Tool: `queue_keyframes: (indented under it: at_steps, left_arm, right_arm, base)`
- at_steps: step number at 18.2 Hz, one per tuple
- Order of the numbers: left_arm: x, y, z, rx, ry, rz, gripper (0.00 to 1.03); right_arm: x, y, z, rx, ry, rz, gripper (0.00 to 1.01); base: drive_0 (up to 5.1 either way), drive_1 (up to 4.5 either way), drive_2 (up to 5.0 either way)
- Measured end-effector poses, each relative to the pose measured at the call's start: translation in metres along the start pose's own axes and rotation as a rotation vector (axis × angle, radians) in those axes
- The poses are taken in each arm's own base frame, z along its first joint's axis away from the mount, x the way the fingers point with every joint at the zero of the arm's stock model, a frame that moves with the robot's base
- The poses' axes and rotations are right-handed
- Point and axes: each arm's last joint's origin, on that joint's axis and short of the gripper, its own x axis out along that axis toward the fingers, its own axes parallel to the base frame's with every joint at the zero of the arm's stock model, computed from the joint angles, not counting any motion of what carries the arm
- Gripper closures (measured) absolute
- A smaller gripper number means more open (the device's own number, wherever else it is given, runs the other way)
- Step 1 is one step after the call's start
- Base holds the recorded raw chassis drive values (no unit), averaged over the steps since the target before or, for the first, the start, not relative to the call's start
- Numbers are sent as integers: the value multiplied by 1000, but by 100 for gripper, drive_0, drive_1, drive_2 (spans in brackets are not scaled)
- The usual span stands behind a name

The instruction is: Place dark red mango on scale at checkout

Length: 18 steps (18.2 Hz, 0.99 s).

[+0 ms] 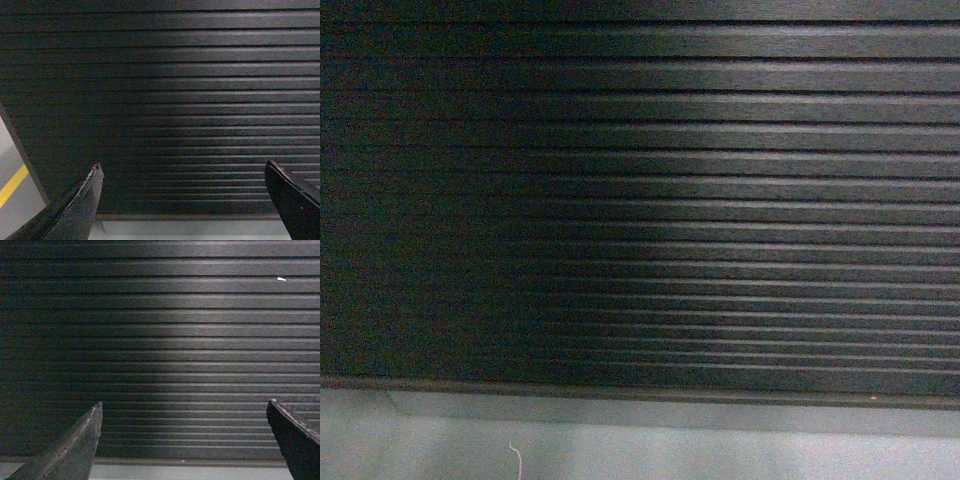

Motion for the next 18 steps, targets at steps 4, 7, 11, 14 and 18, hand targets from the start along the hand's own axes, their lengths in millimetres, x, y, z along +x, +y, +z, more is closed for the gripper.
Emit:
queue_keyframes:
  at_steps: [4, 7, 11, 14, 18]
  left_arm:
    - [0, 0, 0, 0, 0, 0, 5]
    - [0, 0, 0, 0, -1, 0, 5]
    - [0, 0, 0, 0, 0, 0, 5]
    - [0, 0, 0, 0, 2, 0, 5]
    - [0, 0, 0, 0, 0, 1, 5]
  right_arm:
    - [0, 0, 0, 0, -1, 0, 3]
    - [0, 0, 0, 0, 0, 0, 3]
    - [0, 0, 0, 0, 0, 0, 3]
    - [0, 0, 0, 0, 2, 0, 3]
    - [0, 0, 0, 1, 2, 1, 3]
  base:
    - [-3, 192, -199]
    - [0, 0, 0]
    - [0, 0, 0]
    - [0, 0, 0]
    - [0, 0, 0]
